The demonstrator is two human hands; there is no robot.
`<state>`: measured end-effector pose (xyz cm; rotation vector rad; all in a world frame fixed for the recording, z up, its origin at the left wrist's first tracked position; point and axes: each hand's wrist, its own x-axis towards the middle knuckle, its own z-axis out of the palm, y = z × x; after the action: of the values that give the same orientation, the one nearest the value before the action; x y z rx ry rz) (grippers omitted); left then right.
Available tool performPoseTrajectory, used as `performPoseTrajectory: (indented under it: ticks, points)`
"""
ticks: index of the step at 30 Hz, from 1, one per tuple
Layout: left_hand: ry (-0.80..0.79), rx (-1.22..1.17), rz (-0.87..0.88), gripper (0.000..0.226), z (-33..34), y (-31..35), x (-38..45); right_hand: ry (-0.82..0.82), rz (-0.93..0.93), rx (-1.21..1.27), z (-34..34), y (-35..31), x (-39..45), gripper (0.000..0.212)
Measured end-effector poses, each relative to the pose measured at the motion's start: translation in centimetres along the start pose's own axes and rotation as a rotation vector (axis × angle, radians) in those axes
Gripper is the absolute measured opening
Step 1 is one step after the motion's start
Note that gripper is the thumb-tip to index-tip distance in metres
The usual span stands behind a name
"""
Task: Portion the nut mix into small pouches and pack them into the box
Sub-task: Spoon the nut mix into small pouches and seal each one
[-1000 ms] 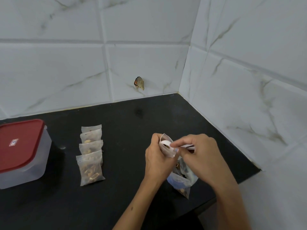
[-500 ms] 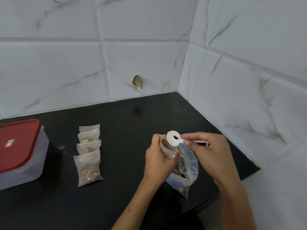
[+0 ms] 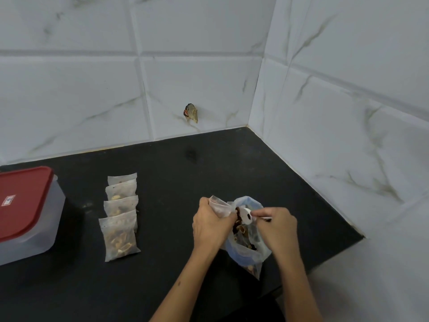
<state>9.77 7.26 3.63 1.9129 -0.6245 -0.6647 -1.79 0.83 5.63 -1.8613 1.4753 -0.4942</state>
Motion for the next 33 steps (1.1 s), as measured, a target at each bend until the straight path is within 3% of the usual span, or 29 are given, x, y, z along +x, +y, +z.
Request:
performPoseTrajectory:
  ticks: [8, 12, 13, 16, 19, 23, 29, 33]
  points:
    - [-0.196, -0.135, -0.256, 0.063, 1.2, -0.9, 1.9, 0.114, -0.108, -0.185, 4.3, 0.9, 1.2, 0.012]
    - [-0.247, -0.386, -0.269, 0.014, 1.4, -1.3, 2.3, 0.033, -0.183, -0.126, 3.9, 1.1, 1.5, 0.017]
    - [-0.242, -0.439, -0.282, 0.013, 1.3, -1.3, 2.3, -0.002, -0.173, -0.108, 3.5, 1.1, 1.8, 0.019]
    - [-0.222, -0.508, -0.332, 0.019, 1.2, -1.4, 2.4, -0.081, -0.091, -0.087, 2.7, 1.2, 2.2, 0.024]
    - [-0.227, -0.545, -0.381, 0.018, 1.0, -1.5, 2.5, -0.046, -0.038, -0.045, 2.8, 1.4, 2.5, 0.024]
    - [-0.294, -0.653, -0.401, 0.070, 0.9, -1.4, 2.6, -0.047, 0.080, 0.051, 3.2, 1.4, 2.8, 0.022]
    - [-0.276, -0.680, -0.407, 0.054, 1.3, -1.4, 2.3, -0.135, 0.240, 0.143, 2.4, 2.0, 3.5, 0.018]
    - [-0.245, -0.673, -0.411, 0.031, 1.0, -1.4, 1.9, -0.207, 0.334, 0.177, 1.4, 2.1, 3.8, 0.015]
